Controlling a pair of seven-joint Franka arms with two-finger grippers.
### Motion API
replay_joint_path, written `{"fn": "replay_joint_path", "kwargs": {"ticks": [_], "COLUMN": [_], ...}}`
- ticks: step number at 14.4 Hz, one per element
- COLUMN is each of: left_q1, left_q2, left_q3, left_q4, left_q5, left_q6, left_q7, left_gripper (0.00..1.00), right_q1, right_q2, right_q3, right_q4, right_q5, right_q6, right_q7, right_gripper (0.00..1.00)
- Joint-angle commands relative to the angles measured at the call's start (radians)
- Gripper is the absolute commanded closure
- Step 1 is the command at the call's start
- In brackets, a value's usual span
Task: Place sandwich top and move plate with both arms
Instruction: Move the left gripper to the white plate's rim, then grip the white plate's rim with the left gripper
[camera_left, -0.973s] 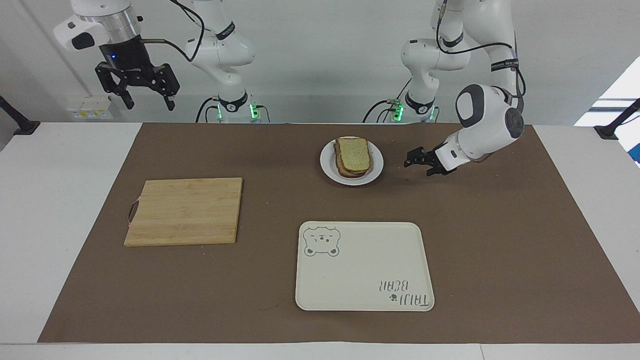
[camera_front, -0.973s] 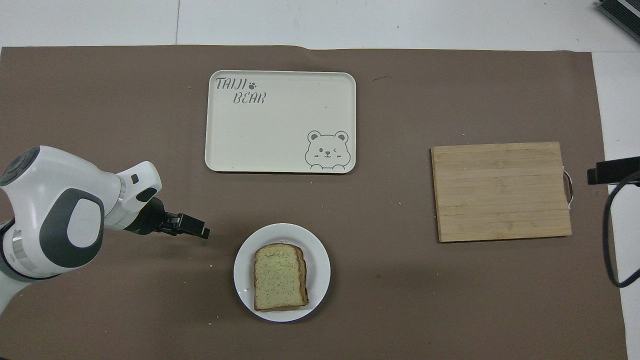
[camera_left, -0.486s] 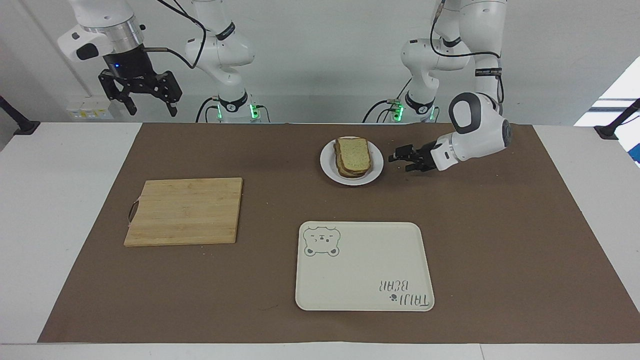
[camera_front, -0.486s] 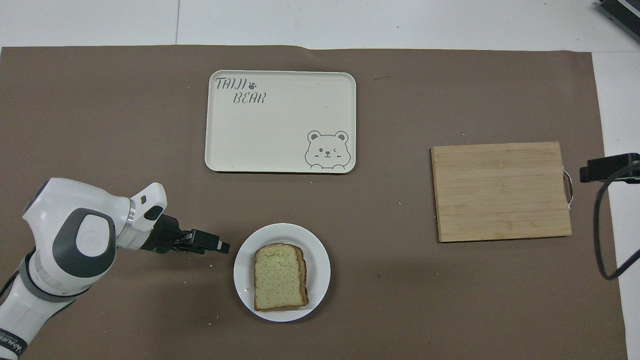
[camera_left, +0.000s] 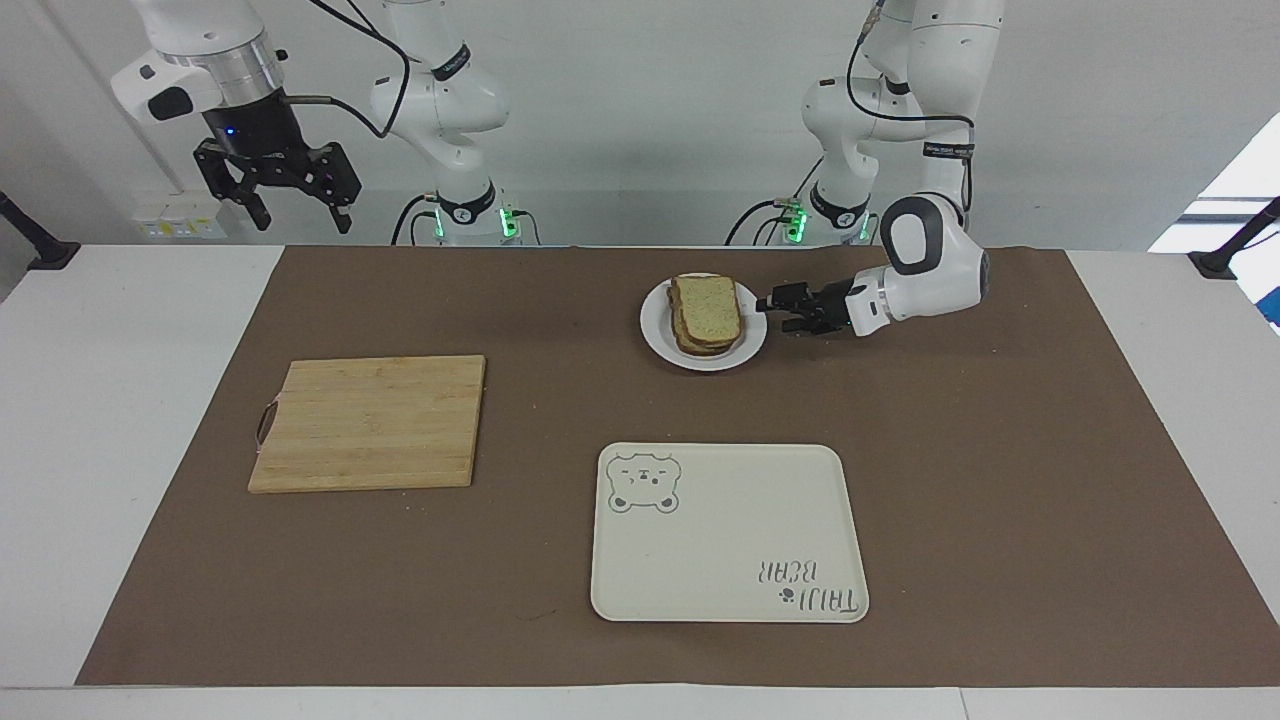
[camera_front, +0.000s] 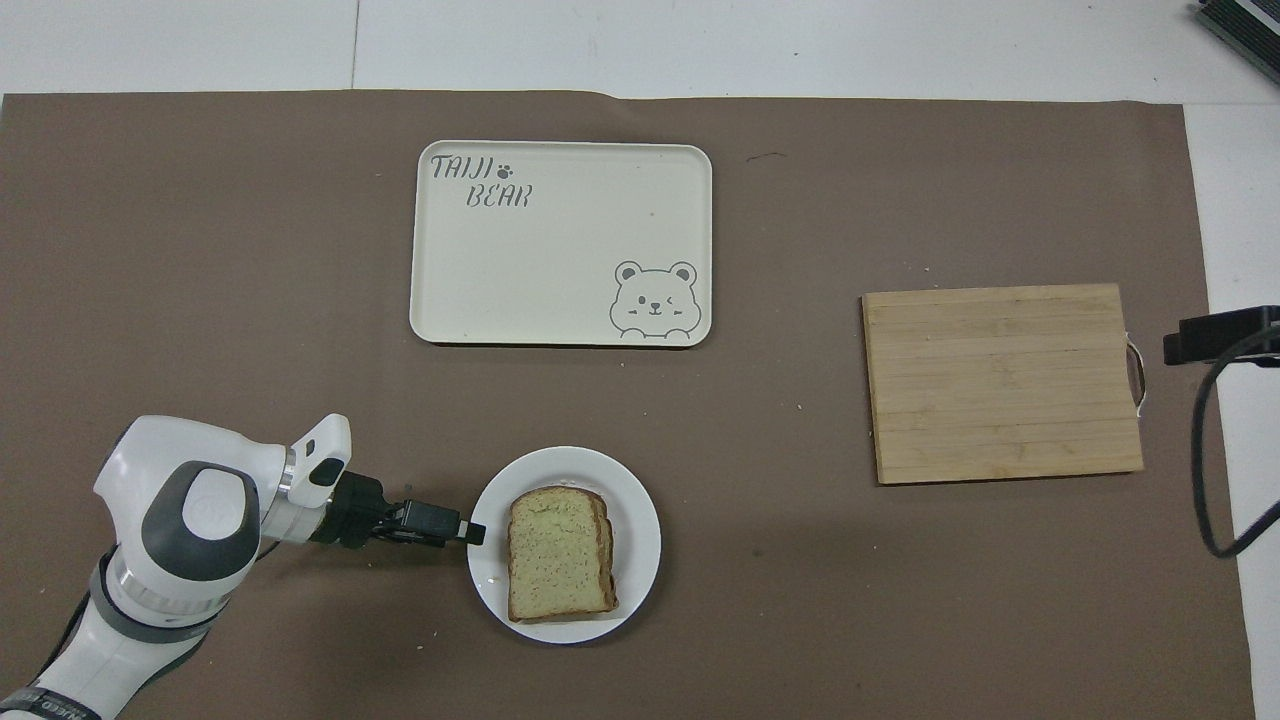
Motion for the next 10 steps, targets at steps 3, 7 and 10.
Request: {"fn": "replay_joint_path", "kwargs": {"ticks": [3, 7, 10], "left_q1": [-0.017, -0.020, -0.020], "left_q2": [-0.001, 0.001, 0.002], "left_q3": [0.009, 0.007, 0.007], "left_q4": [-0.028, -0.028, -0.030], "left_q5": [-0.059, -0.077, -0.080], "left_q6": [0.024, 0.022, 0.016], "left_q7": [0.081, 0.083, 0.081], "left_gripper": [0.27, 0.50, 0.56], "right_q1": [-0.006, 0.003, 0.000], "right_q2": [-0.018, -0.009, 0.010], "right_q3": [0.005, 0.008, 0.010], "right_q4": [-0.019, -0.018, -0.003], "right_q5": [0.003, 0.000, -0.005], "right_q6": [0.001, 0.020, -0.004], "right_q7": [-0.020, -0.021, -0.026], "right_gripper": [0.00, 0.00, 0.00]}}
